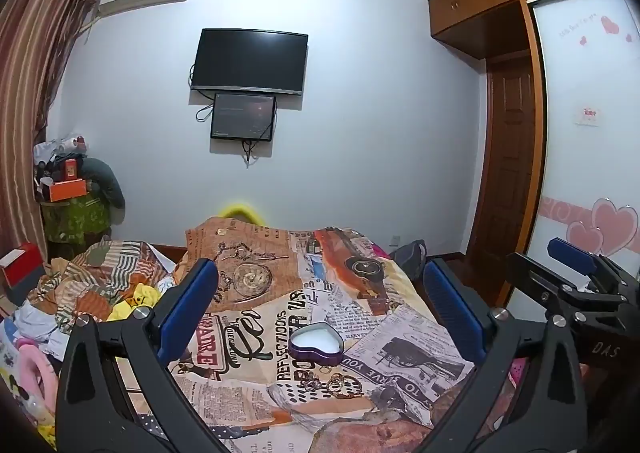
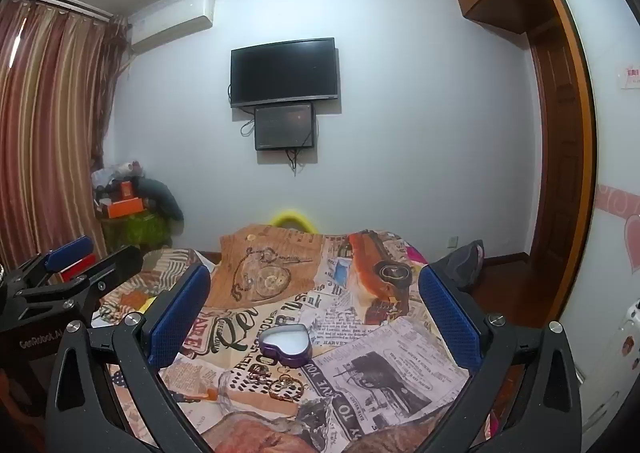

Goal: Organize jewelry

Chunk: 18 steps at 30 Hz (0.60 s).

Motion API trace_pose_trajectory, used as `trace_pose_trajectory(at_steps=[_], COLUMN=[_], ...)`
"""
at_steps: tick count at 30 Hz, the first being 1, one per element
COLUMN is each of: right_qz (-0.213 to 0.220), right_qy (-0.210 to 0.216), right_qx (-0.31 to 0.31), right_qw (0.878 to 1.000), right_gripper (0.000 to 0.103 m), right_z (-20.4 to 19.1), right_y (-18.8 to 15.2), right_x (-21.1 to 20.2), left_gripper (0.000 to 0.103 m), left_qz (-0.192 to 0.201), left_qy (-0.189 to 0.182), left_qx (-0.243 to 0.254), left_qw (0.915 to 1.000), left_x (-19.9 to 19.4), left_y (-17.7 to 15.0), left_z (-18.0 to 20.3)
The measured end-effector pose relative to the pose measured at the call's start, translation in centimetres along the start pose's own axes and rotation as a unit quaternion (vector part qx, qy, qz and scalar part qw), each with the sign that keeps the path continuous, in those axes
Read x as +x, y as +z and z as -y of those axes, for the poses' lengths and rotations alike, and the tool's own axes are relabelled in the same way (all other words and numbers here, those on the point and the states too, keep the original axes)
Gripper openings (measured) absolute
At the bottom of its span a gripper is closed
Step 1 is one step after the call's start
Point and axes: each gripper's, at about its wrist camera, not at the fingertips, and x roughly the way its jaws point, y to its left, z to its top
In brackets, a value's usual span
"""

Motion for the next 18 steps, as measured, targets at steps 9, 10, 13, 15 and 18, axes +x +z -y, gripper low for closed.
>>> trace_pose_trajectory(at_steps=[9,10,13,15,18], right_qz=[-0.002,-0.003,-0.001,-0.001,-0.002], right_qy=[0.0,0.0,-0.001,-0.001,-0.002], right_qx=[0.001,0.002,0.004,0.005,0.006], right_qw=[1.0,1.0,1.0,1.0,1.0], right_gripper=[0.103,0.103,0.103,0.103,0.103], right_z=[0.1,0.1,0.2,0.0,0.2], right_y=[0.1,0.1,0.2,0.0,0.0], right_x=[0.0,0.0,0.2,0.2,-0.1], left_gripper=[0.103,0.103,0.103,0.103,0.103], left_qz=[-0.004,-0.004,-0.01,-0.012,-0.015], left_qy=[0.004,0.005,-0.006,-0.004,-0.003], left_qx=[-0.004,-0.005,0.004,0.004,0.003], left_qw=[1.0,1.0,0.9999,0.9999,0.9999], left_x=[0.2,0.2,0.6,0.8,1.1], left_y=[-0.2,-0.2,-0.7,-0.8,-1.0], left_z=[0.7,0.8,0.4,0.6,0.7])
